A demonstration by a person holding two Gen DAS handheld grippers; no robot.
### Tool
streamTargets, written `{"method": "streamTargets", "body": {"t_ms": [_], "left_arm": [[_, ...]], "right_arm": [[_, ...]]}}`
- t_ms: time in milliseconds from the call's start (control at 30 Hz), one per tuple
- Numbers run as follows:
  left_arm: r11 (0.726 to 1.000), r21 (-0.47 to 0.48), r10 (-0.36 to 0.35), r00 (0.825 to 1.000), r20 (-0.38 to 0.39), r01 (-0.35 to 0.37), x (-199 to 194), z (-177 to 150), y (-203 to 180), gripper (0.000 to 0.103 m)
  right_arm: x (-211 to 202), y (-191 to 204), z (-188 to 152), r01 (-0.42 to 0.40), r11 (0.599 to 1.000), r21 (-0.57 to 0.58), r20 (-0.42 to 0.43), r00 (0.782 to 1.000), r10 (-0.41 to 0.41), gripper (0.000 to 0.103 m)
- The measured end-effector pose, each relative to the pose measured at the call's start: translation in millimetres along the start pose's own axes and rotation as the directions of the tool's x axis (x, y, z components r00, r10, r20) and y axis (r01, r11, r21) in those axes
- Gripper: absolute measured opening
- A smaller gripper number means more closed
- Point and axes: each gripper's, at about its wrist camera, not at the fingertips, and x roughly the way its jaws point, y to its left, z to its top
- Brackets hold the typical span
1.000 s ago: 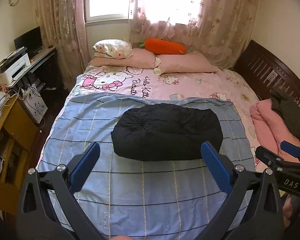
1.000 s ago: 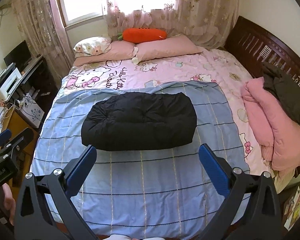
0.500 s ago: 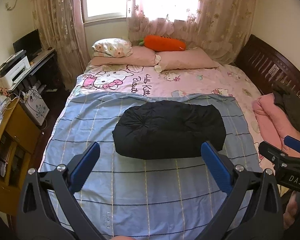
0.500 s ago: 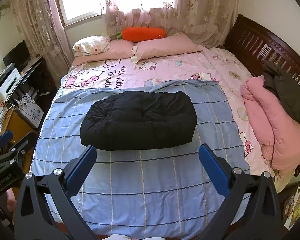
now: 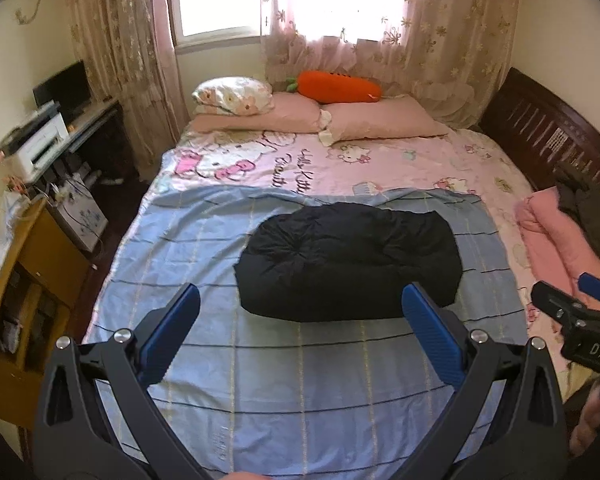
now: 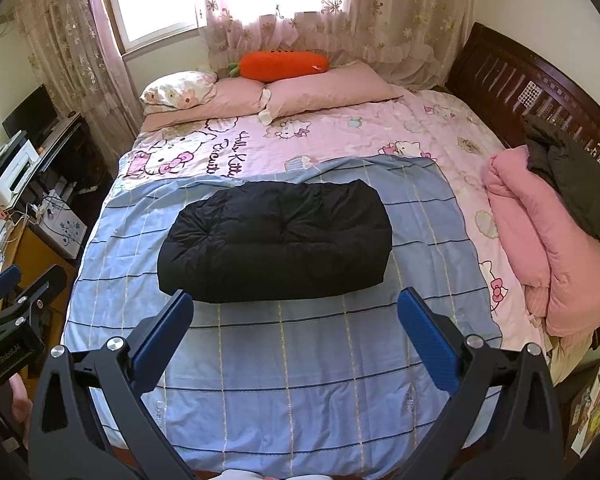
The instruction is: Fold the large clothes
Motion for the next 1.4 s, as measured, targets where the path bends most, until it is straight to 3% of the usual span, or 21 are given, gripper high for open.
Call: {"method": "streamTargets", "body": {"t_ms": [67, 267, 833, 1400], "left_arm": [[1.000, 0.022, 0.017, 1.000, 0.013, -0.018, -2, 0, -4, 0.101], [1.000, 0.024, -0.017, 1.000, -0.004, 0.017, 0, 2, -8, 0.101], [0.999, -0.020, -0.029, 0.999, -0.034, 0.028, 12, 6, -2, 0.101], [1.000, -0.026, -0.009, 0.999, -0.050, 0.008, 29, 10, 1, 0.101]], "right_arm": [[2, -1, 1, 0.001, 1.000, 0.001, -0.004, 1.000, -0.001, 0.102], [5, -2, 0, 0.021, 1.000, -0.017, -0.005, 1.000, -0.021, 0.102], [13, -11, 6, 0.020, 1.000, 0.007, -0.021, 1.000, -0.019, 0.102], [28, -6, 14, 0.030, 1.000, -0.008, -0.032, 0.999, -0.030, 0.102]]}}
